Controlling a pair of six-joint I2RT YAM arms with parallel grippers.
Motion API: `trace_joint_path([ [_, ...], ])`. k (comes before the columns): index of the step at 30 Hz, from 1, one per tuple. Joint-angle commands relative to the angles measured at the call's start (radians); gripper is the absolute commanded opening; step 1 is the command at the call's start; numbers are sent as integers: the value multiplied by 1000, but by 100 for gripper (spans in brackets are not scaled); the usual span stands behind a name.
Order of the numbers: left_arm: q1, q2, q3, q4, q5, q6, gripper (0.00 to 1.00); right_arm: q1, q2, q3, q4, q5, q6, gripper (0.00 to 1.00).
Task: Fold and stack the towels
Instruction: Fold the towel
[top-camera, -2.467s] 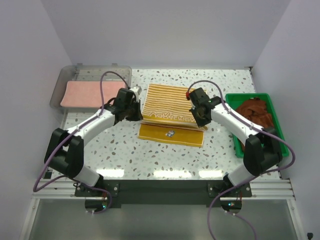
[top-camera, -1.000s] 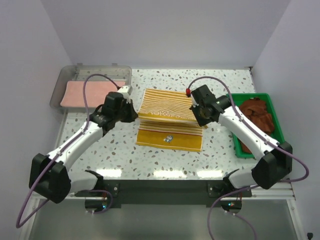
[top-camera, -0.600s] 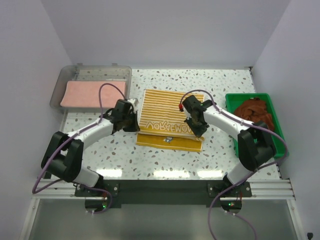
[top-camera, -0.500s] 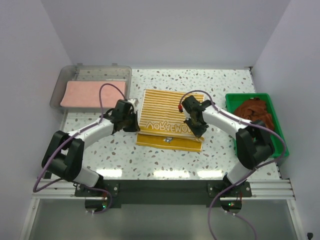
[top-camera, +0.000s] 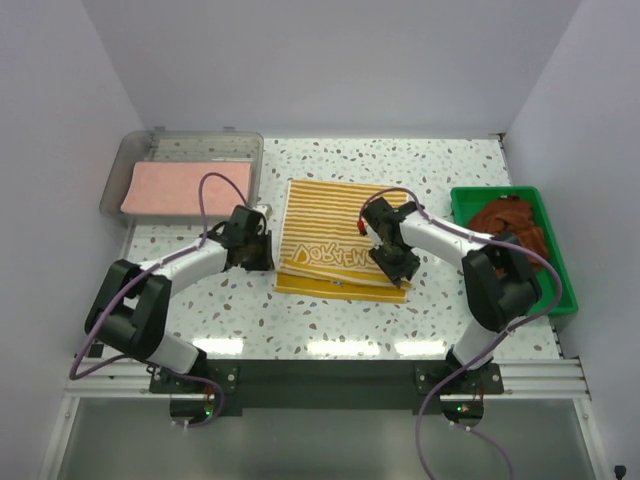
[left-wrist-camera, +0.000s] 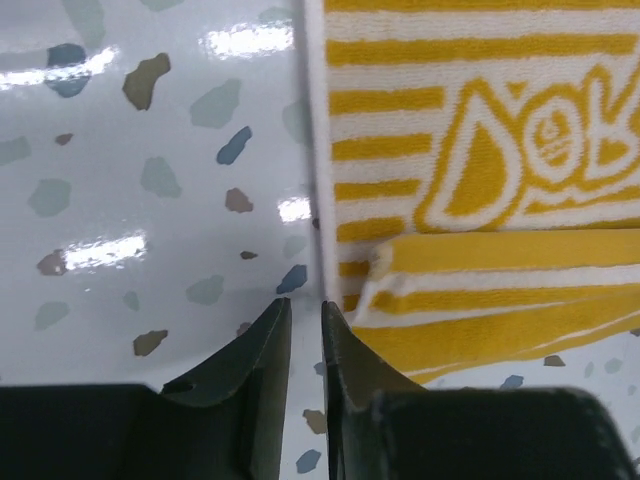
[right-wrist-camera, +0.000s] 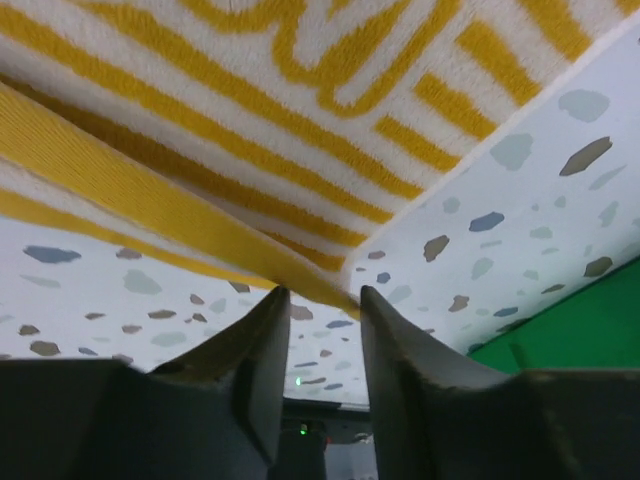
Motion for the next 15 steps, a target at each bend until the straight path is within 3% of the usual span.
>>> trace_joint_path([
  [1, 8, -92, -29, -53, -66, 6, 27, 26, -39, 40, -125, 16, -3, 41],
  [5, 6, -208, -69, -96, -60, -12, 56, 95, -111, 45, -129, -96, 21, 55],
  [11, 6, -406, -141, -110, -48, -80, 83, 146, -197, 85, -142, -92, 115, 56],
  [15, 6, -463, -164, -87, -58, -114, 91, 146, -224, 86, 42, -137, 147, 57],
])
